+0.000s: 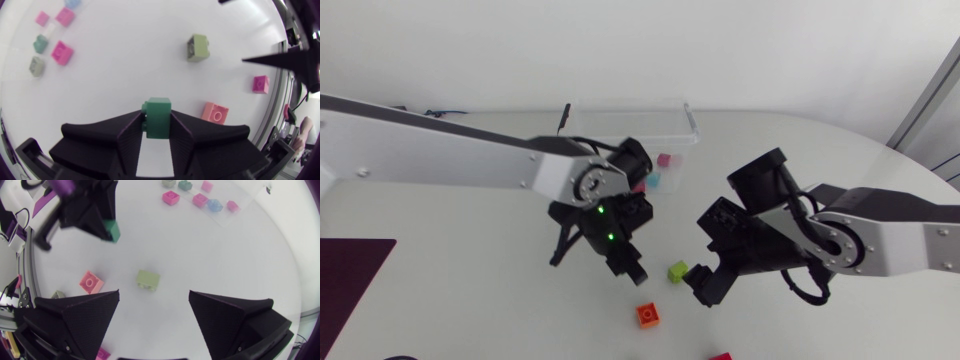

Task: Pick up the duplo bricks and place them in the container

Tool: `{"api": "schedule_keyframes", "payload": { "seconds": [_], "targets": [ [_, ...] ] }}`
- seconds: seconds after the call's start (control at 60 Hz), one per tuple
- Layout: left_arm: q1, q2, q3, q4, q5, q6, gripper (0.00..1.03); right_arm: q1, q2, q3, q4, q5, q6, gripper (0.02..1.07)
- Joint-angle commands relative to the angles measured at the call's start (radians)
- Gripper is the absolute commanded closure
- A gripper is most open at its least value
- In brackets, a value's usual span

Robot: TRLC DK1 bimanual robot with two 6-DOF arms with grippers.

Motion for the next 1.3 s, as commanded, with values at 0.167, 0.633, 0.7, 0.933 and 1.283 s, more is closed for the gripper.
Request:
{"api": "schedule_keyframes", "payload": {
  "seconds": [0.167, 0.633, 0.7, 0.933, 1.283],
  "targets": [
    [0.132, -0.148, 0.223, -0.013, -0.029, 0.076, 0.79, 0.059, 0.173, 0.103, -0.03, 0.049, 0.033, 0.07],
    [0.223, 0.083, 0.496, 0.148, -0.027, 0.08, 0.77, 0.057, 0.345, 0.195, -0.038, 0.081, 0.056, 0.17],
    [0.232, 0.119, 0.527, 0.156, -0.027, 0.079, 0.76, 0.06, 0.36, 0.2, -0.038, 0.082, 0.056, 0.26],
    [0.292, 0.206, 0.596, 0.213, -0.027, 0.047, 0.36, 0.053, 0.362, 0.192, -0.032, 0.093, 0.051, 0.78],
    [0.327, 0.01, 0.427, 0.247, 0.007, 0.054, 0.05, -0.115, 0.164, 0.284, -0.108, 0.09, -0.01, 0.79]
  ]
}}
